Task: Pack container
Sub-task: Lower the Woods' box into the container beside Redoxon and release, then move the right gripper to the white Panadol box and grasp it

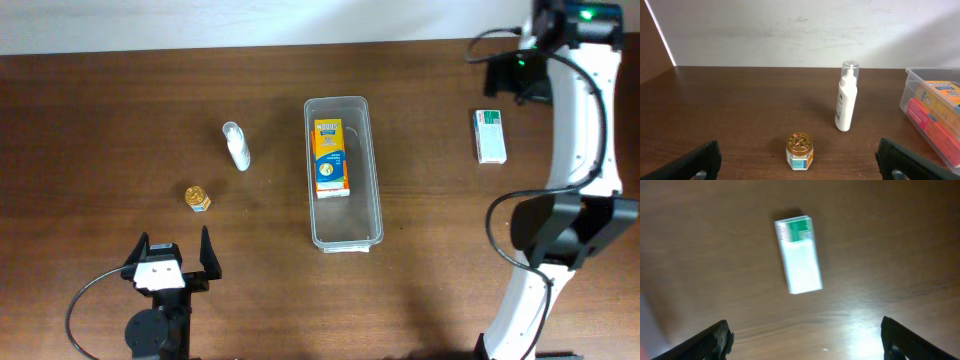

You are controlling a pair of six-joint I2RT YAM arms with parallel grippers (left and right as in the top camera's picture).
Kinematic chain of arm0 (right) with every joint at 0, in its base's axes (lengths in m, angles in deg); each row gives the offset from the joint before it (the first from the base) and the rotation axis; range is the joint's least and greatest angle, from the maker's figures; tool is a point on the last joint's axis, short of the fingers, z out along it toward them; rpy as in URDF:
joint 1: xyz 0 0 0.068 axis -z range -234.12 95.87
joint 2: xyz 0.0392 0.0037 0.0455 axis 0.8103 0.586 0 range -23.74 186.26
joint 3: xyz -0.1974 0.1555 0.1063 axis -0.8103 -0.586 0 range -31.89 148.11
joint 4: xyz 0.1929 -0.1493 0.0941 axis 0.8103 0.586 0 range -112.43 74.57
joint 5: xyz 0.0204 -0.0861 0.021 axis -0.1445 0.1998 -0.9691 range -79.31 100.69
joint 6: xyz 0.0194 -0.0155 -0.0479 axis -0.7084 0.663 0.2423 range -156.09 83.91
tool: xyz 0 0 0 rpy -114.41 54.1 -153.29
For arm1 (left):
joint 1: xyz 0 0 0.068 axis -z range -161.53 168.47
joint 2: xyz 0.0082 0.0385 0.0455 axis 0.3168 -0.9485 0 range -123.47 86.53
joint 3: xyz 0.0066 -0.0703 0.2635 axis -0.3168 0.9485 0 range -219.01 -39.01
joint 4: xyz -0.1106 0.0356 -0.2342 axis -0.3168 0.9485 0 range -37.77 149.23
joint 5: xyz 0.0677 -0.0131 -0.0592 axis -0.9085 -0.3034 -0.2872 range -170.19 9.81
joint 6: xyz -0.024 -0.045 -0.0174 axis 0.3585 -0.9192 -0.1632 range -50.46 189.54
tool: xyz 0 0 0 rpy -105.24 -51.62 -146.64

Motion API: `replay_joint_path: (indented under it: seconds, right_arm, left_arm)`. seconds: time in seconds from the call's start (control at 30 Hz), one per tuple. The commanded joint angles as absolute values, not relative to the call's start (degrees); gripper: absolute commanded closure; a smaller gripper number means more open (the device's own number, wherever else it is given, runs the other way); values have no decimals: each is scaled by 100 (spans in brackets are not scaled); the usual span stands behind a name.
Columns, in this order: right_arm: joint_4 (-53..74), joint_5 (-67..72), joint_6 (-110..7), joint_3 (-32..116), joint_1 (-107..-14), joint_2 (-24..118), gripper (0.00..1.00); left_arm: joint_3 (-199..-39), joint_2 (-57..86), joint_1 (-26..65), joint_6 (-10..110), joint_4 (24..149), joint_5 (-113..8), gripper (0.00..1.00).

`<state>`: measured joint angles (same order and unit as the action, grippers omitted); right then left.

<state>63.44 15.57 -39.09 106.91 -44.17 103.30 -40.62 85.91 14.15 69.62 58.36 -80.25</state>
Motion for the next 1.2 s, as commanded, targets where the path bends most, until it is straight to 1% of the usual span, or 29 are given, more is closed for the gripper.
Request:
replay_joint_path:
  seconds: [0.0, 0.13, 0.47, 0.87, 1.0, 1.17]
  right_arm:
    - [6103, 1299, -3337, 10153, -4115, 10365, 12]
    - [5540, 843, -3199, 9308, -3943, 10381, 12]
    - [4521, 943, -3029, 8232, -4104, 10416, 11]
    - [3872, 987, -2635, 8114, -4166, 10879, 11]
    - [3723, 1037, -2395, 8114, -4214, 11015, 9]
    - [3592, 1048, -2386, 8114, -4216, 11211, 7]
  left_arm:
    - [-4012, 8619, 1395, 7049, 5801, -8062, 0]
    - [-4012, 8619, 1395, 7049, 5801, -8062, 0]
    - [-4012, 8619, 1395, 7047, 5801, -8062, 1]
    - [-4012, 8619, 1395, 7047, 5801, -8062, 0]
    - [-4012, 8619, 1395, 7047, 5801, -8062, 0]
    - [-4012, 8619, 1395, 7047, 5801, -8062, 0]
